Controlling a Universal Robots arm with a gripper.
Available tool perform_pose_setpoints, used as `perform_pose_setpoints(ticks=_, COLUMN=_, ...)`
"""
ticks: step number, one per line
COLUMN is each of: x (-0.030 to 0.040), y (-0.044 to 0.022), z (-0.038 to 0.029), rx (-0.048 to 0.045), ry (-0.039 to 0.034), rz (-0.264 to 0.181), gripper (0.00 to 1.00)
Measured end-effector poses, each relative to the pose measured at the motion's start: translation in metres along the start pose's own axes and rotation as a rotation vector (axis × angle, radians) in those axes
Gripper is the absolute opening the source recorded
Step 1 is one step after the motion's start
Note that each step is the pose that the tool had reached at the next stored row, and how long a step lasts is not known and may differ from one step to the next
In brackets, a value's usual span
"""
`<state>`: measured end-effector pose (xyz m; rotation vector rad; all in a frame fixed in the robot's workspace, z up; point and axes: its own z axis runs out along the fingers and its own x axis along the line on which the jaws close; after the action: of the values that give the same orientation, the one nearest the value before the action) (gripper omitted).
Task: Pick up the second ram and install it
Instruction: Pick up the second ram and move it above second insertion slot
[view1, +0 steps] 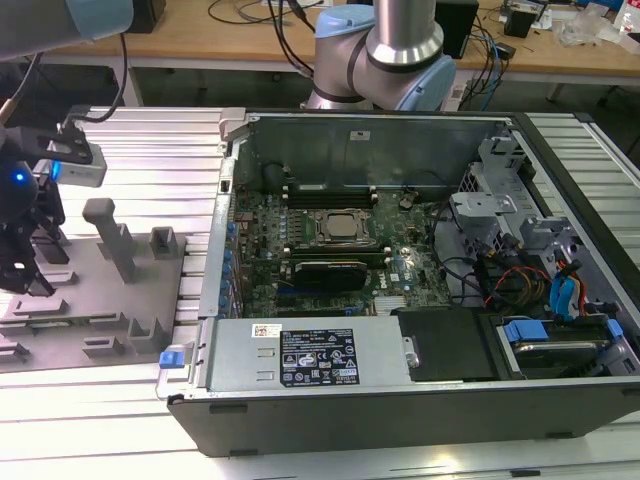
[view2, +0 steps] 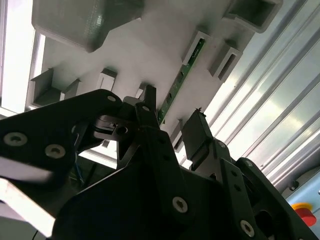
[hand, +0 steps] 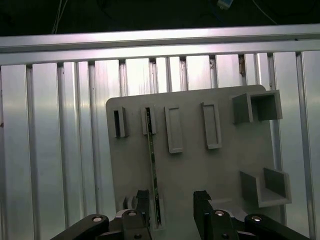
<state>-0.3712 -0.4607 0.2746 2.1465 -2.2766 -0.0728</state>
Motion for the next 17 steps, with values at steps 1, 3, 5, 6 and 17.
perform_pose_setpoints(ticks=1, x=0.0000, y=-0.0001, z=0.0019, rx=0.0000, ry=0.0000, rz=0.000, gripper=0.48)
perform_pose_setpoints(ticks=3, x=0.0001, y=-0.0002, z=0.0047, rx=0.0000, ry=0.0000, rz=0.000, gripper=0.48)
perform_pose_setpoints(ticks=5, x=0.0002, y=-0.0003, z=0.0070, rx=0.0000, ry=-0.0001, rz=0.000, gripper=0.48)
perform_pose_setpoints(ticks=6, x=0.0002, y=-0.0003, z=0.0077, rx=0.0000, ry=-0.0001, rz=0.000, gripper=0.48)
perform_pose_setpoints(ticks=17, x=0.0027, y=-0.0011, z=0.0248, rx=0.0000, ry=0.0000, rz=0.000, gripper=0.48)
